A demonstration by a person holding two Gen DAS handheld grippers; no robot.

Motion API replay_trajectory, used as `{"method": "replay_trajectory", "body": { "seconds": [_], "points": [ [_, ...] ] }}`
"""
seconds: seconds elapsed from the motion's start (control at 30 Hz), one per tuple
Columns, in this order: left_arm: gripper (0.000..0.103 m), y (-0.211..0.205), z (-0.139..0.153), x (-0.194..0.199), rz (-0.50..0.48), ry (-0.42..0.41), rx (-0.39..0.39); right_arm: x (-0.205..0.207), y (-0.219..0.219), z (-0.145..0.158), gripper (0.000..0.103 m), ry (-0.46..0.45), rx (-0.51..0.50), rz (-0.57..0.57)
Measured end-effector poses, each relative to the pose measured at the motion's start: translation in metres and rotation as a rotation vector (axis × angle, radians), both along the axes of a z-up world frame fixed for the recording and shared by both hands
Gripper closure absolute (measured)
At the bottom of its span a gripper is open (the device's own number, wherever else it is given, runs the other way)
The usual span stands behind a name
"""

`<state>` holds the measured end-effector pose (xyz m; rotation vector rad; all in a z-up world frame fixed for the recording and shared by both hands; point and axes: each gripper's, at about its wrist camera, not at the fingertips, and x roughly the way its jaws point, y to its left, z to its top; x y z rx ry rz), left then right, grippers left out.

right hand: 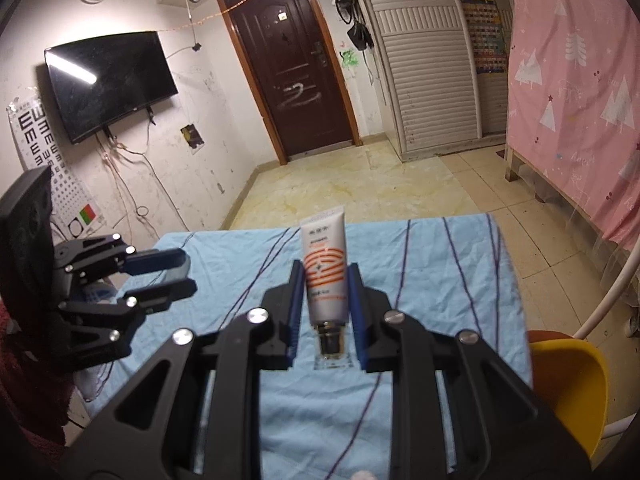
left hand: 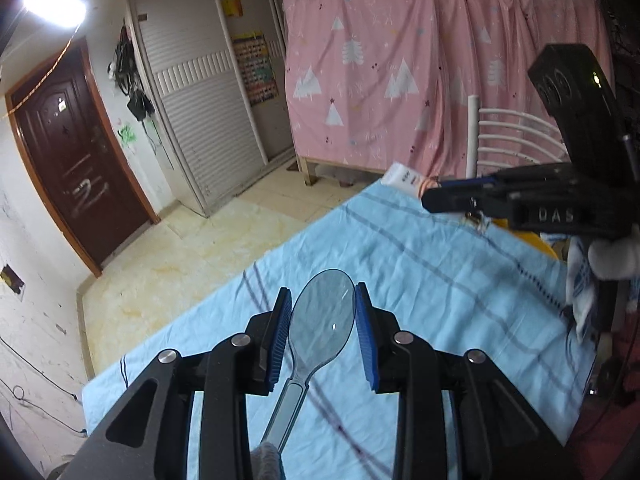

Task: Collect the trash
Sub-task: 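Carry the spoon and tube to the yellow bin and open both tools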

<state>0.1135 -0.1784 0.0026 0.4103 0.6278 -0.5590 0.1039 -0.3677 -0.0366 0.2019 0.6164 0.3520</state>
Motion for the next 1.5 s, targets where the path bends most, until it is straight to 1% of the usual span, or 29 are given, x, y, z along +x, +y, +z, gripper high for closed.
{"method": "replay_trajectory", "body": {
  "seconds": [0.17, 0.43, 0.67, 0.8, 0.9, 1.07, 1.3, 1.33, 1.4, 1.43, 1.5],
  "points": [
    [0.08, -0.034, 0.009, -0.003, -0.018, -0.014, -0.015, -0.014, -0.03, 0.003, 0.082, -0.022, 0.025, -0.041],
    [0.08, -0.093, 0.013, -0.009, -0.065, -0.022, -0.007, -0.036, -0.082, -0.001, 0.082, -0.03, 0.046, -0.123],
    [0.08, -0.143, 0.01, -0.014, -0.114, -0.008, 0.001, -0.052, -0.132, -0.017, 0.082, -0.013, 0.076, -0.202],
    [0.08, -0.172, 0.01, -0.018, -0.143, 0.006, -0.011, -0.059, -0.154, -0.03, 0.082, 0.008, 0.078, -0.245],
    [0.08, -0.189, 0.012, -0.02, -0.172, 0.049, -0.063, -0.064, -0.165, -0.041, 0.082, 0.024, 0.059, -0.285],
    [0.08, -0.22, 0.013, -0.023, -0.235, 0.125, -0.189, -0.068, -0.181, -0.062, 0.082, 0.064, 0.05, -0.332],
    [0.08, -0.249, -0.001, -0.019, -0.293, 0.239, -0.292, -0.066, -0.197, -0.089, 0.082, 0.129, 0.036, -0.372],
    [0.08, -0.252, -0.003, -0.018, -0.3, 0.26, -0.311, -0.066, -0.199, -0.091, 0.081, 0.135, 0.041, -0.376],
    [0.08, -0.256, -0.007, -0.015, -0.304, 0.286, -0.341, -0.066, -0.204, -0.098, 0.061, 0.142, 0.06, -0.393],
    [0.08, -0.259, -0.009, -0.014, -0.308, 0.298, -0.354, -0.068, -0.207, -0.101, 0.058, 0.142, 0.071, -0.402],
    [0.08, -0.266, -0.014, -0.013, -0.308, 0.313, -0.363, -0.069, -0.21, -0.105, 0.056, 0.149, 0.081, -0.413]
  ]
}}
